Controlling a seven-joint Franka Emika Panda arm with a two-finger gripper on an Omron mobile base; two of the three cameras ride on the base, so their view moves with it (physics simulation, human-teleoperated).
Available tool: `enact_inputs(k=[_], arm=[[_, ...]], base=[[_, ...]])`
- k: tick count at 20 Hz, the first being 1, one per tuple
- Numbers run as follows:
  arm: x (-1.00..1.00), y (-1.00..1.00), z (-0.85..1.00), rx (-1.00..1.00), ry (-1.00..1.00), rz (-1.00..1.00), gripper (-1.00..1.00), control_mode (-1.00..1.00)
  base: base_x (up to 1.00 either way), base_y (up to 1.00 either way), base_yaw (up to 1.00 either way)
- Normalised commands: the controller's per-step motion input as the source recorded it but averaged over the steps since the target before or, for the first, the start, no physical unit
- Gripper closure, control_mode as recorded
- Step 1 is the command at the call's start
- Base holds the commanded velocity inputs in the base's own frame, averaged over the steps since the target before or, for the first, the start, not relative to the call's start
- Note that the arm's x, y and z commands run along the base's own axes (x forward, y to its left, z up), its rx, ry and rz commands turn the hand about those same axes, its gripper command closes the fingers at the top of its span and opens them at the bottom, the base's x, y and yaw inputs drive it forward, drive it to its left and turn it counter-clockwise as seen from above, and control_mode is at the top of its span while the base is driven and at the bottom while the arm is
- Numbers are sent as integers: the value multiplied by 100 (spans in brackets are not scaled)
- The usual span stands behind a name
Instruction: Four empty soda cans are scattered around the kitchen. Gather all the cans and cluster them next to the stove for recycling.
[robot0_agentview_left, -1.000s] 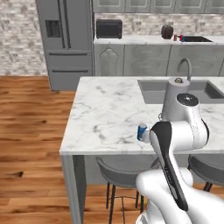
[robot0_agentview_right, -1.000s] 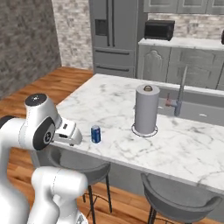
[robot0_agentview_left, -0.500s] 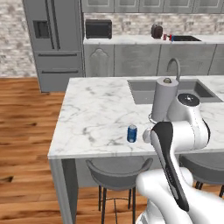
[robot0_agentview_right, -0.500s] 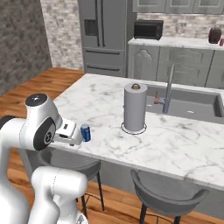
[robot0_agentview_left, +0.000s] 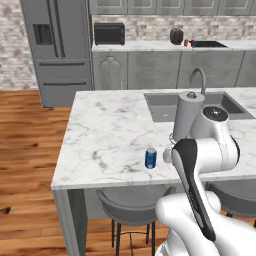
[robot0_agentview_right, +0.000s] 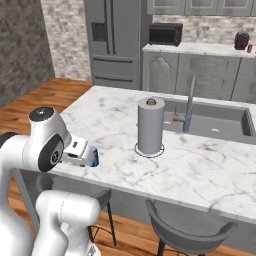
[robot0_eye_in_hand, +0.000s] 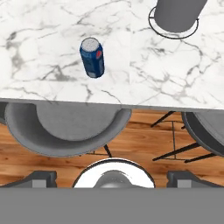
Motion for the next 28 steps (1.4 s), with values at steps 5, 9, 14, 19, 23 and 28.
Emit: enact_inputs(k=[5, 9, 14, 19, 23, 28], arm=[[0, 0, 0, 0, 0, 0, -100, 100], [19, 0, -6, 0, 2, 0, -100, -100], [38, 0, -1, 0, 1, 0, -100, -100], [32, 1, 0, 0, 0, 0, -100, -100], [29, 5, -7, 0, 3, 0, -100, -100], [23, 3, -13, 0, 3, 0, -100, -100]], base=[[36, 0, -3], [18, 0, -1], [0, 0, 0], [0, 0, 0], [0, 0, 0], [0, 0, 0]])
